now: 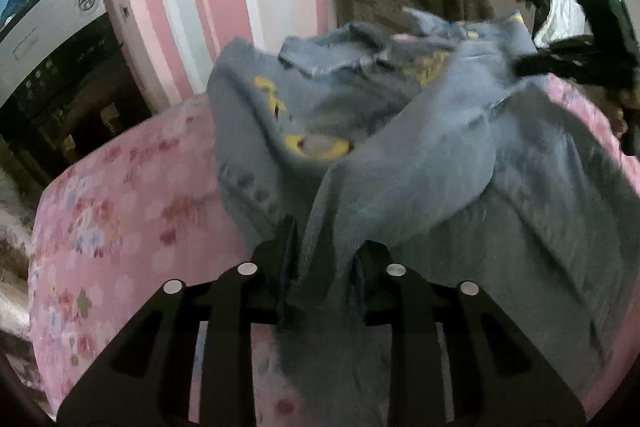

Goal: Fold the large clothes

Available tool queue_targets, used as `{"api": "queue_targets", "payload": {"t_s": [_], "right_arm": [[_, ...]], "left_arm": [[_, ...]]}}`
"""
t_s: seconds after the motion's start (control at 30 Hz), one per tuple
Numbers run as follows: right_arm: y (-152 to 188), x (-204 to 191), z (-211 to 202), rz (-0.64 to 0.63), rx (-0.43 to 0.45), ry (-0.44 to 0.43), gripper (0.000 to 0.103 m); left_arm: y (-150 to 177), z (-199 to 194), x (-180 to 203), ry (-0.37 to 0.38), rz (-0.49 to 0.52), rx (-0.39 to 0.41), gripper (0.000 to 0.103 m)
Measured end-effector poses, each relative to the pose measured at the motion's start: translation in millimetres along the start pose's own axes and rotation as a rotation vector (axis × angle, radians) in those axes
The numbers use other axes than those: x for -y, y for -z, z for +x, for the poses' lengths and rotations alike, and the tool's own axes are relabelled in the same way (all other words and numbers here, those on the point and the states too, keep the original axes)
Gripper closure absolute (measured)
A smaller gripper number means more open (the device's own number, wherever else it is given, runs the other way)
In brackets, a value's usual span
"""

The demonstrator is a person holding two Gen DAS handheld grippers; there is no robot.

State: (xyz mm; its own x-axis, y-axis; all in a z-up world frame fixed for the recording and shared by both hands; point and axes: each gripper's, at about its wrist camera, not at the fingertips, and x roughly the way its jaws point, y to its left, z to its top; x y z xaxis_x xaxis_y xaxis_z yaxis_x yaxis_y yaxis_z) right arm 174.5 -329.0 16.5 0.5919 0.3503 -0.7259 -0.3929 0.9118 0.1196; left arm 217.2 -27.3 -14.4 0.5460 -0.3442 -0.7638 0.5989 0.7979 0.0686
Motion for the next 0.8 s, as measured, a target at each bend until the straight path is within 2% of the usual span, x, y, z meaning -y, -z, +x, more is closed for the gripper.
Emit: {"api": "queue_targets", "payload": {"t_s": [0.17, 0.23, 0.27, 0.3, 0.37, 0.43, 0.5, 0.57, 0.73, 0.77, 0.8], "right_arm": [[49.9, -9.4, 0.3, 0.007, -0.108, -0.024, 0.097], [59.2, -7.5, -0.5, 0.020, -0.122, -0.020, 0.094], [61.4, -4.2, -2.4, 0.048, -0.122, -0.024, 0.094], [62.9, -0.2, -4.8, 0.090, -0.119, -0.036, 0.094], [66.0, 4.9, -12.9, 0.140, -0.101, -0.049, 0.094], [64.9, 8.2, -21.9, 0.167, -0.075, -0.031, 0.094], [59.8, 18.0, -25.8, 0.242, -0.038, -0.024, 0.080], [50.9, 27.3, -20.0, 0.299, -0.027, -0.028, 0.073], [38.0, 32.6, 29.7, 0.379, -0.110, -0.039, 0.073], [35.7, 30.6, 37.7, 0.372, -0.116, -0.028, 0.076], [33.8, 28.5, 41.1, 0.350, -0.110, -0.020, 0.087]], "left_arm": [[15.9, -11.9, -7.0, 0.011, -0.021, 0.011, 0.065], [16.8, -17.2, -4.9, 0.008, -0.013, 0.022, 0.060], [17.6, -20.1, -3.2, 0.007, -0.006, 0.024, 0.051], [18.5, -22.8, -1.4, 0.003, -0.001, 0.027, 0.036], [24.8, -35.0, 1.4, -0.023, 0.018, 0.058, 0.026], [31.4, -40.8, 0.0, -0.030, 0.029, 0.057, 0.025], [38.1, -43.4, -5.5, -0.050, 0.021, 0.051, 0.025], [39.7, -42.7, -14.4, -0.062, -0.007, 0.043, 0.025], [33.9, -43.2, -40.5, -0.059, -0.135, 0.065, 0.025], [31.6, -42.5, -41.4, -0.067, -0.137, 0.068, 0.025], [28.3, -41.7, -41.7, -0.077, -0.138, 0.071, 0.025]]}}
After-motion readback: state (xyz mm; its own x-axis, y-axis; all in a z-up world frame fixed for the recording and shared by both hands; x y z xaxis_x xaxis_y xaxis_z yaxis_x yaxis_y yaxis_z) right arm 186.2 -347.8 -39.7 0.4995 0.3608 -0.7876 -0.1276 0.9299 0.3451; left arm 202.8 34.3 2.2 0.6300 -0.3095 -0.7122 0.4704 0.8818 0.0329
